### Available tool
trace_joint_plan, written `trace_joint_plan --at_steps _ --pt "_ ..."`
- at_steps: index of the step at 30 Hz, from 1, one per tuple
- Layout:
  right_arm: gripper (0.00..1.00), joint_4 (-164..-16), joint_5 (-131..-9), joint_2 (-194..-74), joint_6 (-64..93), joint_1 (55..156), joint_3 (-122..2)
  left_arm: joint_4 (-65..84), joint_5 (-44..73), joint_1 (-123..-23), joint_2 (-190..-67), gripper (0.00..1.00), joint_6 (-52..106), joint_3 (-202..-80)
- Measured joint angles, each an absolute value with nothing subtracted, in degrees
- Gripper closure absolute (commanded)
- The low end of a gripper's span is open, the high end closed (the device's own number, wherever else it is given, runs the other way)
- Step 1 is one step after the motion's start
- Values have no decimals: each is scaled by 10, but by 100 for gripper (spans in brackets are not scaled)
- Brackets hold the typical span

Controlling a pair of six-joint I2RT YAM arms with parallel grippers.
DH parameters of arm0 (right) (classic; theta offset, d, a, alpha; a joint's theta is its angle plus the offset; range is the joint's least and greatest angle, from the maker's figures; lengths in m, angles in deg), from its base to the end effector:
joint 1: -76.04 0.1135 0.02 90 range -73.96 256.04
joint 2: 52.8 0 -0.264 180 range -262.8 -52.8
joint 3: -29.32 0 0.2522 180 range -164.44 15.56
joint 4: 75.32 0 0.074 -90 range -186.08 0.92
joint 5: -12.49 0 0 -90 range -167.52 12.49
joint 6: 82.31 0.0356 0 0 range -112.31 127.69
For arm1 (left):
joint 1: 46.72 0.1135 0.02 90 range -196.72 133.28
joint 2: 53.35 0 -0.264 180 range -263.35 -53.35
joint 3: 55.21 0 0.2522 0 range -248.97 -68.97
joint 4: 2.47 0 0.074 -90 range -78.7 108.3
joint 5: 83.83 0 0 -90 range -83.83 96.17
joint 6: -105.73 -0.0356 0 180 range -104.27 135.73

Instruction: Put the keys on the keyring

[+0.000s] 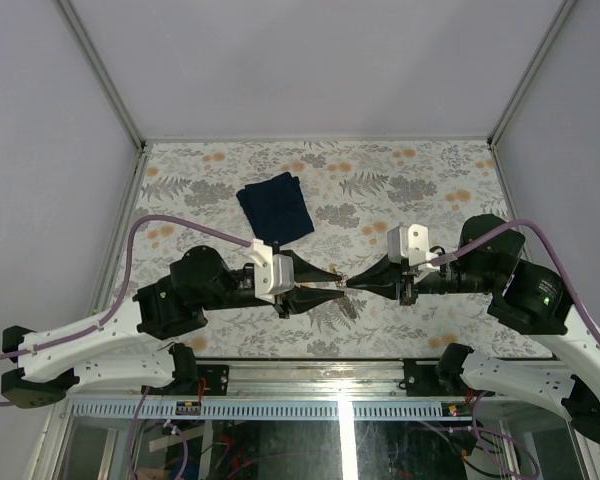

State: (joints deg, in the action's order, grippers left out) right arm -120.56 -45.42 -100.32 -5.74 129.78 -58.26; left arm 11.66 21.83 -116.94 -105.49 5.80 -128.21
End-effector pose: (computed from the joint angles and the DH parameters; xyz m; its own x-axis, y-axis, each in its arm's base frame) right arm 0.0667 0.1228 0.4611 0.1794 -0.0881 -0.9798 -0.9812 0.0555 -0.1847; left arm 0.0590 -0.1926 0.4244 0.2110 -0.0959 -0.9728 0.9750 0.0915 0.2024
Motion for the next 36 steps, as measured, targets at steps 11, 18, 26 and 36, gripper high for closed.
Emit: trace_joint_plan --at_steps 11,18,26,36 --pt "100 -1206 -453 -1003 -59 1298 -583 136 211 -1169 -1059 83 56 -1283" --pt "100 -1206 -449 -1003 -59 1298 -583 139 205 -1169 -1066 100 54 -1288" --pt "71 -1182 -452 -989 -54 1298 -569 125 191 -1169 -1061 100 56 -1282" --pt "69 -1021 -455 -894 -18 1298 -460 -5 197 -1168 -997 100 77 -1194"
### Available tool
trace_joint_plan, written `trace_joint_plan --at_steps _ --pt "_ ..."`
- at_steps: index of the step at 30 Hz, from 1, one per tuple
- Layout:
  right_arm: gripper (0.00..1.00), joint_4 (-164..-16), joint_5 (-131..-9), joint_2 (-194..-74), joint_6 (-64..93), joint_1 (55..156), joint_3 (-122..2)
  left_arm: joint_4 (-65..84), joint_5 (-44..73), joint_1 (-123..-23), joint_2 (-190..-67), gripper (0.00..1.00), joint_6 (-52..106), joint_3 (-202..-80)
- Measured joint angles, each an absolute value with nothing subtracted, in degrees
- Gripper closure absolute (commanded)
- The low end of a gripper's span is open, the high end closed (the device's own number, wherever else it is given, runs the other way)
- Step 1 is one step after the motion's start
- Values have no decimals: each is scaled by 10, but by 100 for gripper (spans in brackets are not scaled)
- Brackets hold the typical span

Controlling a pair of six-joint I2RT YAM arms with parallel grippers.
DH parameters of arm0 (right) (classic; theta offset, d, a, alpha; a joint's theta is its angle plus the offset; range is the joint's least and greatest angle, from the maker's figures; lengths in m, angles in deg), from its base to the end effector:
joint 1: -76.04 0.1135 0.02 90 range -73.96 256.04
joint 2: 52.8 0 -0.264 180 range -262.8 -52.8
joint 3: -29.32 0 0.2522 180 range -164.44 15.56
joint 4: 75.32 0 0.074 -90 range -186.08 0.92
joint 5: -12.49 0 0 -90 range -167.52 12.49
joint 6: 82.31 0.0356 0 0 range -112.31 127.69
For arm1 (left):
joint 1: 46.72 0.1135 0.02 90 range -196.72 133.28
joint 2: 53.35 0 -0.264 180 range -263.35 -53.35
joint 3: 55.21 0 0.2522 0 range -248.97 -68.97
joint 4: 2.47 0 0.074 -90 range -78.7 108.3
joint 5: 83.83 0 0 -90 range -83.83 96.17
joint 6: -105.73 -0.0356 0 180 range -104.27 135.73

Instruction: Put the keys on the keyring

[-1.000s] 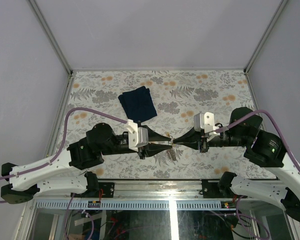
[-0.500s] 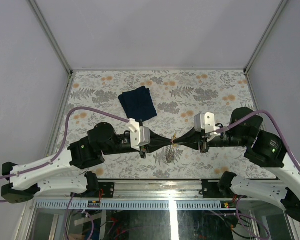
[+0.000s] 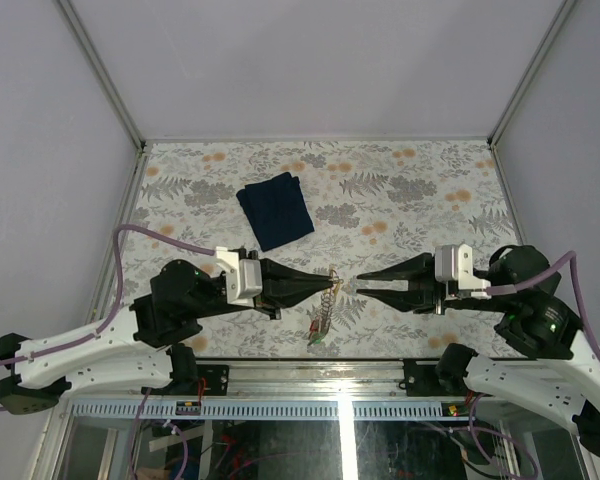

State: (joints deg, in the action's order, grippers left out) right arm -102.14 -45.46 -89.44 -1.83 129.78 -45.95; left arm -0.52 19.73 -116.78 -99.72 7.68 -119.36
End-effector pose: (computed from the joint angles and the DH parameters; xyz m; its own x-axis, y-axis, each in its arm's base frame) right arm 0.0481 0.0976 0.4498 0.2832 0.1491 -0.9474 -0.9570 0.1086 -0.2690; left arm 0.0544 -0.1744 0.4112 0.2309 -0.2372 -0.9436 0.9680 0.1542 0.1981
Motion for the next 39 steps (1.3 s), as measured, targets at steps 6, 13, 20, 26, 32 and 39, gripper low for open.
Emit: trace_joint_plan --at_steps 6,13,20,26,32,39 --pt "68 -943 -453 -893 15 1298 -416 -66 211 -1168 -995 100 86 -1188" --pt "63 -921 -472 -897 29 1298 -408 -89 210 -1168 -992 100 93 -1183" --pt "61 -1054 -673 -924 51 1298 -477 -81 146 -1168 -971 100 101 -1170" --pt "61 -1133 -802 -934 89 1298 -482 -71 121 -1168 -953 100 102 -1165" --pt "61 -1189 -898 -970 127 1298 -485 -66 124 -1168 -950 100 101 -1160" --pt "62 -1224 -914 -995 146 1298 -493 -62 139 -1168 -950 100 101 -1160"
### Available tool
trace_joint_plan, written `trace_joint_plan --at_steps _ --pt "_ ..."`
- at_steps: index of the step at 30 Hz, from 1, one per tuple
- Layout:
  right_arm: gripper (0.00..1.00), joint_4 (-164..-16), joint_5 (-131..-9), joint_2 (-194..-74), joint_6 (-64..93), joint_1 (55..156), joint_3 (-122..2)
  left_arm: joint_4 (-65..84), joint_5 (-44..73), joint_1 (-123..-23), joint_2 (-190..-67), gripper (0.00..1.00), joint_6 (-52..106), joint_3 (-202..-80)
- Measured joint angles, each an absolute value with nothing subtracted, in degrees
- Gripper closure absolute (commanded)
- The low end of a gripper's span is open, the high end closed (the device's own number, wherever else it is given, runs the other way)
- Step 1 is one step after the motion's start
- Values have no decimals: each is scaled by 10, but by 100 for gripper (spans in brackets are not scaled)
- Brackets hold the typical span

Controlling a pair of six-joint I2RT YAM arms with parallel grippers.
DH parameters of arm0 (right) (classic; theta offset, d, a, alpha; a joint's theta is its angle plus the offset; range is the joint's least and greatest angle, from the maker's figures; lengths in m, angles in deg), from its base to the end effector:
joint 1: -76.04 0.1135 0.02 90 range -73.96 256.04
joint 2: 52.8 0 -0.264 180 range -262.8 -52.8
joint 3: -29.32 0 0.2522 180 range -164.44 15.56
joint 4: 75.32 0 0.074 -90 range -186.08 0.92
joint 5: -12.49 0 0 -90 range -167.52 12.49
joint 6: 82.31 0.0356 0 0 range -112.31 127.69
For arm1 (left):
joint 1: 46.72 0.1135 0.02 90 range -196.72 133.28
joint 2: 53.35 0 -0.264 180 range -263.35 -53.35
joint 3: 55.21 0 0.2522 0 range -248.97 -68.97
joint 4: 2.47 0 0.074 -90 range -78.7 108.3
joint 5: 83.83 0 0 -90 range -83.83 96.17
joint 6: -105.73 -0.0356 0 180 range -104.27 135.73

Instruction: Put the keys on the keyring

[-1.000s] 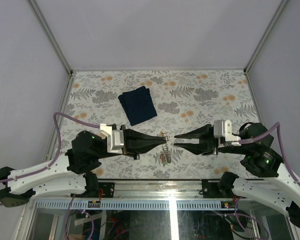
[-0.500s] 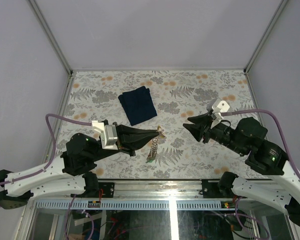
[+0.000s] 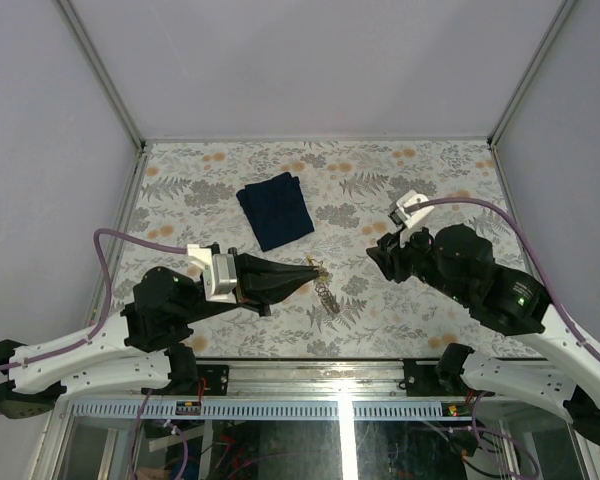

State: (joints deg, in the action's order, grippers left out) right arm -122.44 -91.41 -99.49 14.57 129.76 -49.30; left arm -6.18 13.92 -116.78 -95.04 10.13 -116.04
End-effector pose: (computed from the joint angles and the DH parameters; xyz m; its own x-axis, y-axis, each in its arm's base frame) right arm 0.1002 0.1221 0.4105 -0.2312 -0.1185 -0.9657 -0.6221 0.7811 0.0531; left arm 0.0507 -0.1538 0.4142 0.2268 -0.3417 -0.9120 0.9563 0.2557 0.1420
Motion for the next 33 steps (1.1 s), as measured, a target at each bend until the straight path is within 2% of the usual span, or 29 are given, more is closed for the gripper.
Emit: trace_joint_plan --at_steps 3,11,15,17,20,23,33 --pt "62 -1197 -848 -970 131 1298 -487 -61 150 -1168 -951 100 101 -1160" --pt "60 -987 -649 -836 65 1297 -393 -62 180 -1168 -962 100 101 -1160" --pt "61 -894 -551 -841 28 1297 -357 -65 199 -1168 -973 100 101 -1160" --pt "64 -872 -509 -857 15 1297 -349 -67 208 -1168 -980 100 101 -1161" --pt "63 -865 -495 -885 0 1297 -352 -67 214 -1168 -989 100 101 -1161" --pt "60 -902 -547 -900 -7 1297 -375 -62 211 -1168 -993 100 99 -1163" --pt "58 -1078 -996 -944 69 1290 -451 -56 148 -1168 -962 100 100 -1164"
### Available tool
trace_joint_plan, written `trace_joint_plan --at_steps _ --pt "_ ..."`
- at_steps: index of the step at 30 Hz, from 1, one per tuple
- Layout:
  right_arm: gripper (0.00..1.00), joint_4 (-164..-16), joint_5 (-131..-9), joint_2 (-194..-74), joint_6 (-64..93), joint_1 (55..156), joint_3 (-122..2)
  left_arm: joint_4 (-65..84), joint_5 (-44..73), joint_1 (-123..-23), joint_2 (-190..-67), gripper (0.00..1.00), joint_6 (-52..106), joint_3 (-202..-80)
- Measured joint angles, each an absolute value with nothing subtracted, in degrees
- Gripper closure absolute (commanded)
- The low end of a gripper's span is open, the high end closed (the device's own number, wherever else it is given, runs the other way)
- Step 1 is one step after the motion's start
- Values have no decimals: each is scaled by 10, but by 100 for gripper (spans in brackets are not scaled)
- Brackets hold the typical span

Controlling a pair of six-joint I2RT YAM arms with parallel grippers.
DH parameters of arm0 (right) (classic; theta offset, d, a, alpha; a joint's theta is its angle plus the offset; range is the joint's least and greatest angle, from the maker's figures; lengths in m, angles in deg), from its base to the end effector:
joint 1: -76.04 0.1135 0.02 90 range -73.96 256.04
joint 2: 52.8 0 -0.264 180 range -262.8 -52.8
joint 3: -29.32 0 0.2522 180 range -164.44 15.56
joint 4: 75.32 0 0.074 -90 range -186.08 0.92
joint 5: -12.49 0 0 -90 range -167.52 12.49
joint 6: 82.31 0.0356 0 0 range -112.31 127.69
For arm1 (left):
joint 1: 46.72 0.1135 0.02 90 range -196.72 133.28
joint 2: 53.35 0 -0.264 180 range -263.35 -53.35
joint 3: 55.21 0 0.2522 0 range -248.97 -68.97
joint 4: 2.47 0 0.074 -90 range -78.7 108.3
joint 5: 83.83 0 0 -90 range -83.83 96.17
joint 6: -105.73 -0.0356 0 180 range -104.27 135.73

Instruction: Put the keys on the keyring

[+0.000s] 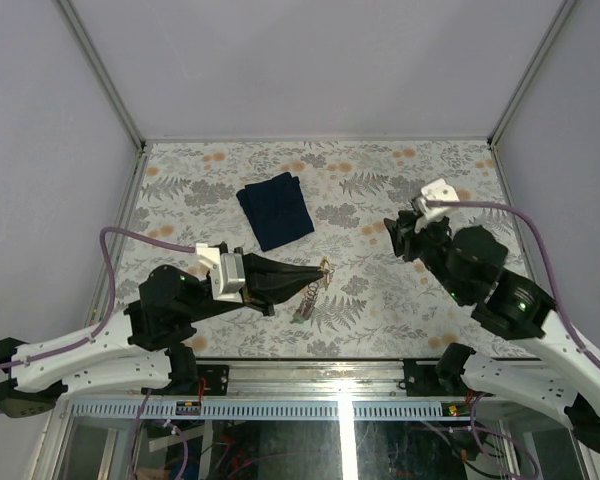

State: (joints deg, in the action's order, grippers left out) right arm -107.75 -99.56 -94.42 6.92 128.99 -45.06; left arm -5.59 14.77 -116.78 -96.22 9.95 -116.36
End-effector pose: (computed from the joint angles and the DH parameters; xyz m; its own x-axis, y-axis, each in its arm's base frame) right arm 0.0961 0.1051 0.4259 0.0104 -0.0069 -0.9999 -0.5135 0.8580 -0.0113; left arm 0.0522 -0.1594 0.4121 0.2222 -0.3205 -0.9208 0.9595 0.2398 0.1481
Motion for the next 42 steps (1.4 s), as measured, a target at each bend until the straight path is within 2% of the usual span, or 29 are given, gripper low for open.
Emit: trace_joint_plan --at_steps 3,9,11,16,21,42 --pt "57 -1126 -1019 -1012 96 1224 -474 -50 144 -1168 -967 100 100 -1166" --pt "52 -1176 -914 -1147 151 960 -465 -44 139 -1168 -975 100 108 -1168" --pt "50 -1173 -897 -1170 175 906 -439 -38 142 -1168 -982 100 113 -1177" --pt "41 -1151 -876 -1207 253 816 -368 -18 163 -1168 -1007 100 131 -1212" --pt "40 -1105 -864 -1266 302 725 -334 -10 177 -1168 -1008 100 147 -1216" --pt "42 -1040 -839 -1452 301 693 -339 11 172 -1168 -1004 100 155 -1216"
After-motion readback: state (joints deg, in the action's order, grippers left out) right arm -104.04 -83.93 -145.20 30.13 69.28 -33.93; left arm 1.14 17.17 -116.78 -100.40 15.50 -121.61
